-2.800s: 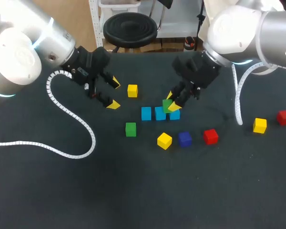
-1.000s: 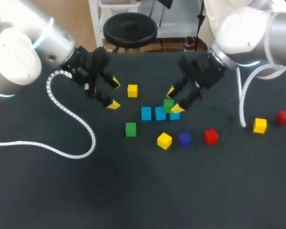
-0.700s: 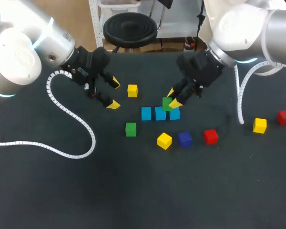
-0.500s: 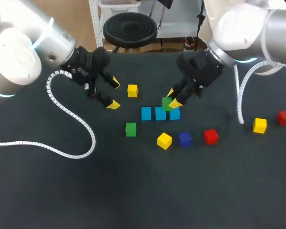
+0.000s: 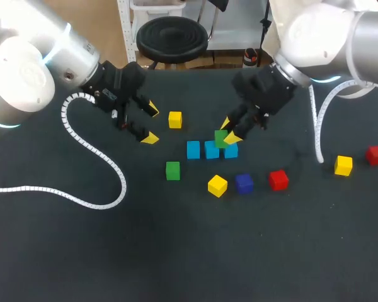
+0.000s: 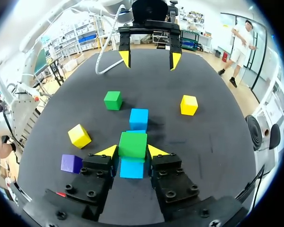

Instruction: Place the blue cubes, place green cubes on the blue cubes, place the yellow cubes on the green cubes, then place the red cubes on the yellow cubes, and place purple cube on the red cubes.

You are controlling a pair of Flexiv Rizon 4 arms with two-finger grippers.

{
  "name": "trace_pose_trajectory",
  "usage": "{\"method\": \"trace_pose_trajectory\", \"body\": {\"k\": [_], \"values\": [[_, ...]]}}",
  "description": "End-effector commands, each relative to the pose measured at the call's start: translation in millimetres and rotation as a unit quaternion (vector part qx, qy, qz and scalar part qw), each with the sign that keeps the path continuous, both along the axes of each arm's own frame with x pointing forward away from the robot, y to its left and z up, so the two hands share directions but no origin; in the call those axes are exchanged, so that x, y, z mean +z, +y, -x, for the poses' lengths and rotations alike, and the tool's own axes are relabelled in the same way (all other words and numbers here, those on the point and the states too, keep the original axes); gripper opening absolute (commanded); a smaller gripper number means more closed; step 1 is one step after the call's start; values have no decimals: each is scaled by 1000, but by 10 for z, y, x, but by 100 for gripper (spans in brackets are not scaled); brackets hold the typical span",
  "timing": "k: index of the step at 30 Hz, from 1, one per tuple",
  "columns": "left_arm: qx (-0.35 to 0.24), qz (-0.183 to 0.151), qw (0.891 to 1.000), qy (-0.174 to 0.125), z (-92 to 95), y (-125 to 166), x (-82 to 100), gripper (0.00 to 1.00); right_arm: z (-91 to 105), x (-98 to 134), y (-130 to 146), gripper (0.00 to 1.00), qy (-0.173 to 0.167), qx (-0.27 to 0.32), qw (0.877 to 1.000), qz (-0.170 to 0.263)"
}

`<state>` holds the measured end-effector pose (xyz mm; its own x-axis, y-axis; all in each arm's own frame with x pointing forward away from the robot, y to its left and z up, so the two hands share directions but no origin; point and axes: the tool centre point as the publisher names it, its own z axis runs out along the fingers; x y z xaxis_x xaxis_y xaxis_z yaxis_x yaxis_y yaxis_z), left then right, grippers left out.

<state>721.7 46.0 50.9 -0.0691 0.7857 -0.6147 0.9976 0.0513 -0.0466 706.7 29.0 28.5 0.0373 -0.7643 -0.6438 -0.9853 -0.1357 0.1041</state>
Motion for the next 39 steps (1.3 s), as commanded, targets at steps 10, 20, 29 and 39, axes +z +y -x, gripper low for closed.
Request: {"method": "trace_pose_trajectory", "body": {"k": [10, 20, 29, 39], "values": [[-2, 0, 1000, 0, -9, 9, -1, 100, 20, -28, -13, 0, -4, 5, 1000, -1], [-2, 0, 1000, 0, -9, 9, -1, 100, -5, -24, -6, 0, -8, 14, 1000, 0], [-2, 0, 1000, 0, -9, 9, -1, 100, -21, -29, 8, 0, -7, 18, 1000, 1], [-2, 0, 1000, 0, -9, 9, -1, 100, -22, -31, 10, 0, -5, 17, 1000, 0]]}}
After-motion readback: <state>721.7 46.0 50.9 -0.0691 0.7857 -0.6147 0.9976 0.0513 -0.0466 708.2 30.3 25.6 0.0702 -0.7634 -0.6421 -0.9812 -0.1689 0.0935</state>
